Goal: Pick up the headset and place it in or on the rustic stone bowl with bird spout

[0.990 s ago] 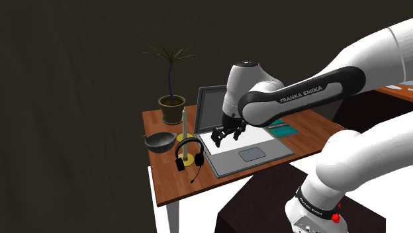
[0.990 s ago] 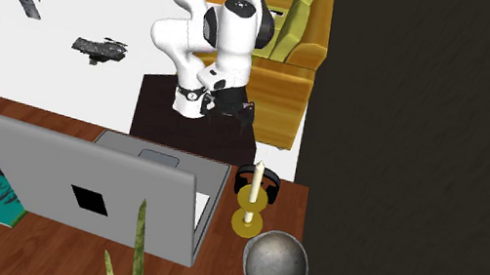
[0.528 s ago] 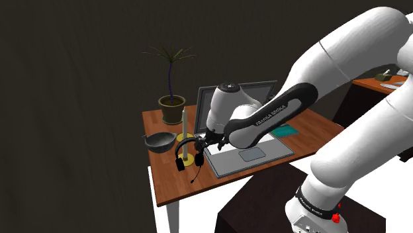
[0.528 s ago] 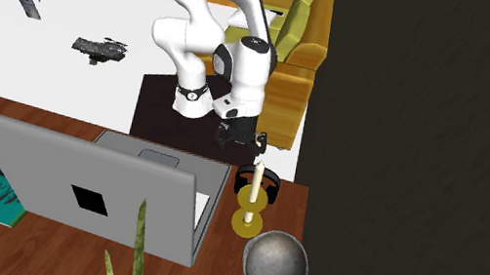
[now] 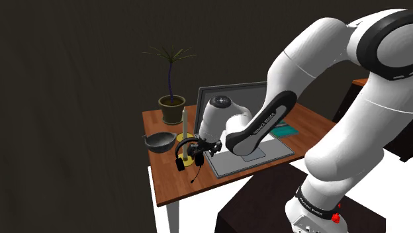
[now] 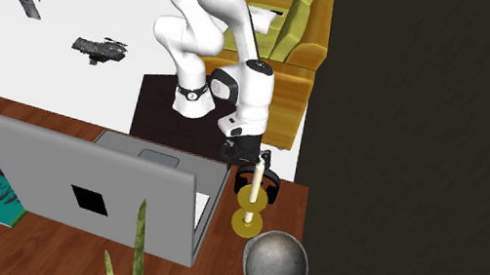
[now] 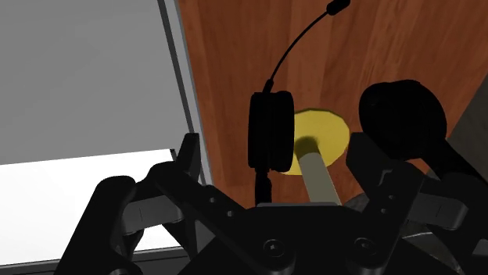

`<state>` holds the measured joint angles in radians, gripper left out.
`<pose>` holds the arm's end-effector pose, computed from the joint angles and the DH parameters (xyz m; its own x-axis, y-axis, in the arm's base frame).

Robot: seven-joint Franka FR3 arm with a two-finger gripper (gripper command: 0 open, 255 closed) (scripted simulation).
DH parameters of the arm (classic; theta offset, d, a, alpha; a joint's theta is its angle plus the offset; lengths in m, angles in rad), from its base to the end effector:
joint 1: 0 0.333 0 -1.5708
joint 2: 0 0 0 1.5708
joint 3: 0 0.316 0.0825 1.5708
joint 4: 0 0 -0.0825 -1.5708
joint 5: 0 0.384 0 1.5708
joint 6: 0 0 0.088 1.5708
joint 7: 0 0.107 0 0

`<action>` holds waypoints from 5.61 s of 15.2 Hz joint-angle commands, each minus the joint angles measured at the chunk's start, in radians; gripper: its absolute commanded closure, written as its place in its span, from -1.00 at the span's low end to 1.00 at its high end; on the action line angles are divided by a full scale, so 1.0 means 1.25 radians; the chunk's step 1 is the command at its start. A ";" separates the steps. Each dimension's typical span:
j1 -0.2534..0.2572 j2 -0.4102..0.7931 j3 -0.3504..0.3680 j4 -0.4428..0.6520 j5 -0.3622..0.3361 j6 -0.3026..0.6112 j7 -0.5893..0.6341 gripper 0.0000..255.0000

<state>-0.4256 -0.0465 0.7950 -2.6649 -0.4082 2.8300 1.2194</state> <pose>0.3993 0.1737 0.2662 0.8572 -0.4443 0.2603 -0.4450 -0.8936 -0.0597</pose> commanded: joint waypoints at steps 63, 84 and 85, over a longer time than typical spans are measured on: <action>0.065 0.095 -0.095 0.467 0.111 -0.382 -0.205 1.00; 0.164 0.417 -0.178 0.729 -0.107 -0.396 -0.107 1.00; 0.164 0.417 -0.178 0.729 -0.107 -0.396 -0.107 1.00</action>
<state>-0.2217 0.4734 0.5737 -1.7545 -0.5408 2.3339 1.0838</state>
